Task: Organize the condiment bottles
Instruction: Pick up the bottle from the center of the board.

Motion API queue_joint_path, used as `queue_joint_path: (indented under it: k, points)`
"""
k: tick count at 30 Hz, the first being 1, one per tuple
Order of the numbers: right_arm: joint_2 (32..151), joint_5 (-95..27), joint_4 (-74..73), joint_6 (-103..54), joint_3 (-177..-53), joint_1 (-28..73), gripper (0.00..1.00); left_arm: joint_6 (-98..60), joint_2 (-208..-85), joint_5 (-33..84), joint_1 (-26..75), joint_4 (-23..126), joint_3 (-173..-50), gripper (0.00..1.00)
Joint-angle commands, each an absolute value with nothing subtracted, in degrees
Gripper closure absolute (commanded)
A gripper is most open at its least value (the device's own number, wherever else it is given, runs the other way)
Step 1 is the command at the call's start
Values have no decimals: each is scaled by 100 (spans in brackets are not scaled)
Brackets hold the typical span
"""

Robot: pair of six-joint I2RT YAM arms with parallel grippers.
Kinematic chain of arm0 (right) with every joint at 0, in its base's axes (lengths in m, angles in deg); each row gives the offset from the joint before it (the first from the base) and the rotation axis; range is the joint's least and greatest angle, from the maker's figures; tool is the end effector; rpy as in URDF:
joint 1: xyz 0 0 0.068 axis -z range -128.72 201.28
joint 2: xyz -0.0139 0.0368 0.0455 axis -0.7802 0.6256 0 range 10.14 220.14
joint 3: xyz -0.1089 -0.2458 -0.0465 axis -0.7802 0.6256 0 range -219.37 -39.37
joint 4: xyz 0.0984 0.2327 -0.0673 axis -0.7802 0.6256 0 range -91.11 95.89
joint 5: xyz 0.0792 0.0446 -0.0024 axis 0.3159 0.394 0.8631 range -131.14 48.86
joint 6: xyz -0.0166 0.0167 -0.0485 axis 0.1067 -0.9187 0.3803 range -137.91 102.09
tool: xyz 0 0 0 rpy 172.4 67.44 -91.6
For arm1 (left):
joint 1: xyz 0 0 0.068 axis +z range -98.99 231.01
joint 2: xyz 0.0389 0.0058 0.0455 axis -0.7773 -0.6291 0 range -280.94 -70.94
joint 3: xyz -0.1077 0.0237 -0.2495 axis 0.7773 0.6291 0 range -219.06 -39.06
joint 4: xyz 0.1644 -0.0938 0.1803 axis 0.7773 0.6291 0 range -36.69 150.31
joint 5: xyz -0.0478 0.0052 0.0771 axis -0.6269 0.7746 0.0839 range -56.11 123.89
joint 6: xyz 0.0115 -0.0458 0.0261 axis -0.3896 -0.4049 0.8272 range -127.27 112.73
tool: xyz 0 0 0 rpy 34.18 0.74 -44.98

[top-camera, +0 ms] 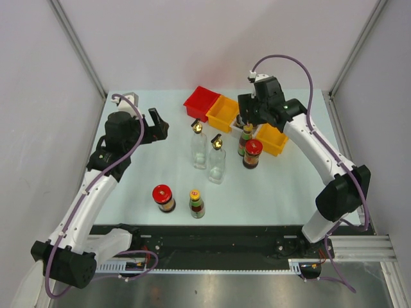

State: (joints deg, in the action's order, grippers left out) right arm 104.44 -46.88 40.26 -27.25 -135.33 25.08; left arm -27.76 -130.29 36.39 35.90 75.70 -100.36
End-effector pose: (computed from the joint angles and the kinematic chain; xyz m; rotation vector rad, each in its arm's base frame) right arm 0.3310 0.1589 0.3739 -0.2796 2.2514 0.2167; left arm 0.2232 -0.0587 0.3705 -0.1206 1.9415 -0.3725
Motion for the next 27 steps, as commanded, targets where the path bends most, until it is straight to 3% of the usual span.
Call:
queue_joint_path:
  k: [1, 27]
  points:
    - [10602, -4747, 4029, -2889, -13526, 2473, 29, -2758, -12904, 3503, 3634, 7440, -10006, 0]
    - [11394, -5072, 4284, -3039, -13658, 2289, 49, -2687, -12947, 3608, 3634, 7475, -9970, 0]
